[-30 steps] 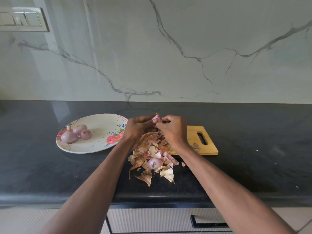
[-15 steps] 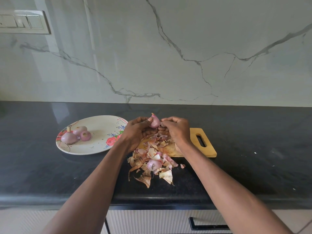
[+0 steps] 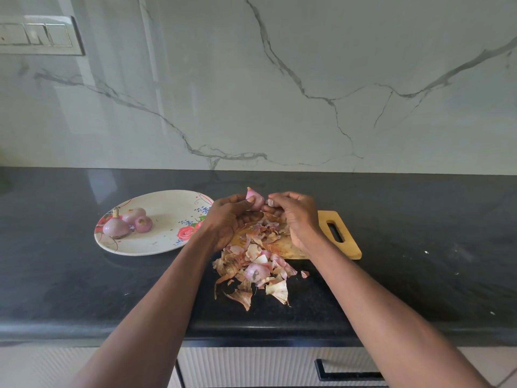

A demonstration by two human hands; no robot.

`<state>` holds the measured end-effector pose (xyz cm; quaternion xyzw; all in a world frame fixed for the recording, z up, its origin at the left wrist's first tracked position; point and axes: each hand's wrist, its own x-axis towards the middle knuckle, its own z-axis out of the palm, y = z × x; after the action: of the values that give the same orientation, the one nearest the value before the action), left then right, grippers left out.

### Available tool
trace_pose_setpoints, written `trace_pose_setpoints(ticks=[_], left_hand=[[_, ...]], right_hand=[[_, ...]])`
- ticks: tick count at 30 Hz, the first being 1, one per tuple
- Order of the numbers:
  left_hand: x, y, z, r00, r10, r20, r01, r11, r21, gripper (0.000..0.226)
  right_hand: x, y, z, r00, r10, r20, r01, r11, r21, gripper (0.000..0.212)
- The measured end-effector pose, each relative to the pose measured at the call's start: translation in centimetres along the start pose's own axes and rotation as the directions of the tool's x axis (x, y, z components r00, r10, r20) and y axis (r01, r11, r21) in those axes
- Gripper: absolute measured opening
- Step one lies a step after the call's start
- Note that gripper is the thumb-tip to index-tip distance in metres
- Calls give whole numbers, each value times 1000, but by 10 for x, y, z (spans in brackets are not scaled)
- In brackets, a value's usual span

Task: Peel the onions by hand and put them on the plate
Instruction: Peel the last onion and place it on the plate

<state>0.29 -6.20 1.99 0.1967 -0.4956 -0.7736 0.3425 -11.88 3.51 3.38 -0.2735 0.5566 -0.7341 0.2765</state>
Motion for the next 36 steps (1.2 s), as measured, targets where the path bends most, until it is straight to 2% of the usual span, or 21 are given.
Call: trace_pose_setpoints(ticks=[3, 5, 7, 9, 11, 13, 15, 17, 18, 20, 22, 25, 28, 32, 36], left_hand=[[1, 1, 0, 1000, -24, -11, 23, 999, -44, 20], [1, 2, -1, 999, -40, -21, 38, 996, -85, 21], [2, 4, -3, 998, -47, -44, 41, 992, -120, 25], [3, 4, -4, 997, -47, -69, 37, 989, -142, 29], [1, 4, -3, 996, -34, -79, 21, 988, -150, 29], [0, 4, -3, 996, -21, -91, 7, 988, -153, 27], [-1, 4, -3, 994, -18, -111, 2, 990, -141, 26], [0, 5, -4, 992, -16, -125, 2, 994, -110, 23], [0, 5, -4, 992, -17, -122, 5, 995, -95, 22], [-1, 4, -3, 995, -19, -95, 14, 998, -56, 22], [-3, 4, -1, 997, -12, -72, 10, 999, -31, 19], [-5, 3, 2, 998, 13, -65, -14, 1000, -11, 15], [-6, 2, 4, 997, 39, -59, -37, 999, 33, 15], [-7, 1, 8, 996, 81, -46, -77, 993, 89, 19], [-7, 0, 8, 994, 104, -43, -100, 992, 79, 13]], right_hand=[[2, -1, -2, 996, 85, 11, -85, 989, 121, 10], [5, 1, -4, 995, 99, -33, -96, 992, 79, 5], [7, 3, -7, 997, -21, -68, 3, 967, -255, 7], [4, 6, -7, 987, -151, 48, 149, 788, -597, 14], [2, 10, -4, 975, -152, 165, 224, 631, -743, 16], [2, 15, -2, 971, -130, 199, 238, 555, -797, 15], [2, 15, -3, 967, -168, 192, 255, 622, -740, 10], [4, 11, -3, 959, -218, 181, 283, 739, -611, 28], [3, 8, -4, 956, -231, 183, 295, 762, -576, 38], [3, 7, -3, 950, -243, 198, 313, 774, -551, 41], [1, 7, -3, 945, -252, 207, 325, 778, -538, 32], [-2, 5, -3, 950, -254, 181, 311, 814, -490, 8], [-6, 5, 2, 956, -254, 147, 293, 834, -467, 18], [-8, 10, 4, 943, -329, 60, 315, 813, -490, 16], [-7, 10, 2, 929, -364, 70, 352, 807, -474, 9]])
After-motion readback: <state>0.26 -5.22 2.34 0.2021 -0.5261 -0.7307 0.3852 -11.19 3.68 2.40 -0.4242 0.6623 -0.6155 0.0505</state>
